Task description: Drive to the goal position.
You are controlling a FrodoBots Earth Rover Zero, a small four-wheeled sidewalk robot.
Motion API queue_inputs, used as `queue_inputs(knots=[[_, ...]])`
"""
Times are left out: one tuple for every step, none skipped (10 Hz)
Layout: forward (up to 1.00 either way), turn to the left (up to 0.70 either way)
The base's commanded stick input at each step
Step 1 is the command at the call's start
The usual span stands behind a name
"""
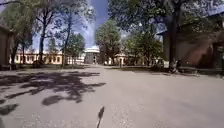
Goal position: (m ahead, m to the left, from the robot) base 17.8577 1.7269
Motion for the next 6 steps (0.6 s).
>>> queue_inputs(knots=[[0.70, 0.06], [0.70, 0.06], [0.70, 0.06], [0.70, 0.06], [0.70, 0.06], [0.70, 0.06]])
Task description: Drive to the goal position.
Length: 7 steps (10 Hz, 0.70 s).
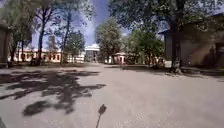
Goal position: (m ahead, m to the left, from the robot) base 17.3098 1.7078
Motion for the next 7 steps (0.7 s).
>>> queue_inputs(knots=[[0.70, 0.06], [0.70, 0.06], [0.70, 0.06], [0.70, 0.06], [0.70, 0.06], [0.70, 0.06], [0.70, 0.06]])
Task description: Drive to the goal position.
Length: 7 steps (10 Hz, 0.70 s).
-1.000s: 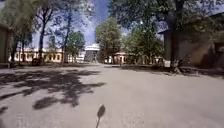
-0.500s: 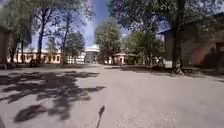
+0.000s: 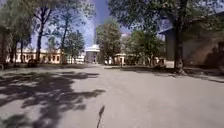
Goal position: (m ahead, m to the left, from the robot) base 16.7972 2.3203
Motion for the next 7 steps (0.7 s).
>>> queue_inputs(knots=[[0.70, 0.06], [0.70, 0.06], [0.70, 0.06], [0.70, 0.06], [0.70, 0.06], [0.70, 0.06], [0.70, 0.06]])
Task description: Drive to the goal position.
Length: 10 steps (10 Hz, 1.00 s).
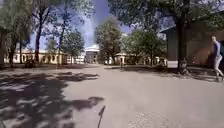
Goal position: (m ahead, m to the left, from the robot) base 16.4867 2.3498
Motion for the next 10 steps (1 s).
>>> queue_inputs(knots=[[0.70, 0.06], [0.70, 0.06], [0.70, 0.06], [0.70, 0.06], [0.70, 0.06], [0.70, 0.06], [0.70, 0.06], [0.70, 0.06], [0.70, 0.06], [0.70, 0.06]])
